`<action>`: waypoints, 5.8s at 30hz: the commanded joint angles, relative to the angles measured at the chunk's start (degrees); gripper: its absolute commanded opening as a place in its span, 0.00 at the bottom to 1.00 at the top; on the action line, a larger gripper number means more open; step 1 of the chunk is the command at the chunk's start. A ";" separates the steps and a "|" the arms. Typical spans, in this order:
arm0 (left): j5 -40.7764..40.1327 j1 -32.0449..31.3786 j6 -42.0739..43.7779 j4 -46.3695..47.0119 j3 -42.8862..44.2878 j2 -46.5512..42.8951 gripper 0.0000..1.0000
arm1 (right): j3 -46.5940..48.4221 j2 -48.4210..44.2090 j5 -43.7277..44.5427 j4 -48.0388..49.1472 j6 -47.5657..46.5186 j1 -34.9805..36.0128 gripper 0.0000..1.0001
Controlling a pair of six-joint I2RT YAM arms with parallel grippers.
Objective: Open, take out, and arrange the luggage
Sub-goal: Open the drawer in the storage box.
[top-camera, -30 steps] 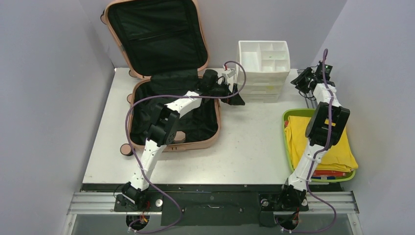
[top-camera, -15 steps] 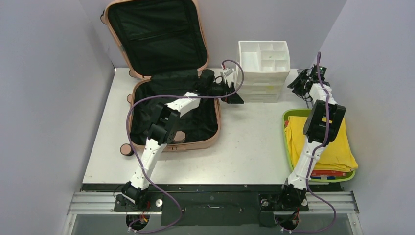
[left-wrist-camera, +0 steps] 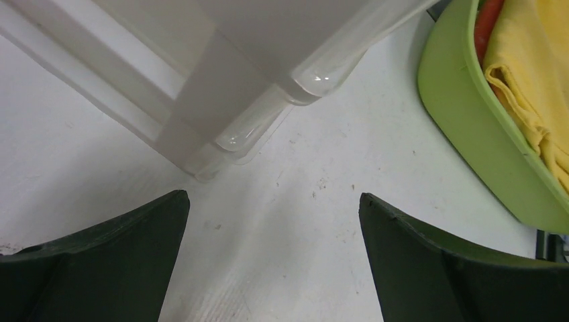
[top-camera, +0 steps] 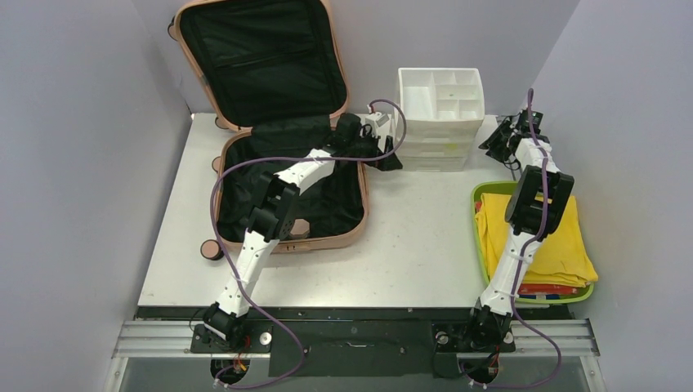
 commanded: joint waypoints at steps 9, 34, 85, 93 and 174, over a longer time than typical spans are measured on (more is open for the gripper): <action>4.84 0.45 -1.06 5.99 4.82 0.68 0.96 | 4.12 0.06 -4.92 -7.41 -3.04 1.82 0.25; 4.87 0.45 1.94 6.32 8.55 4.77 0.97 | 10.57 2.74 -13.54 -25.37 -16.12 3.73 0.20; 10.04 0.63 -3.56 8.97 1.55 0.79 0.99 | 10.94 3.63 -12.60 -22.64 -14.05 4.20 0.20; 11.38 0.59 -3.59 8.46 -0.72 -1.02 0.99 | 10.76 2.47 -14.59 -26.60 -17.57 4.20 0.19; 17.48 4.91 12.29 -10.96 -19.28 -29.55 0.96 | -4.75 -27.85 -17.20 -37.73 -62.98 7.28 0.21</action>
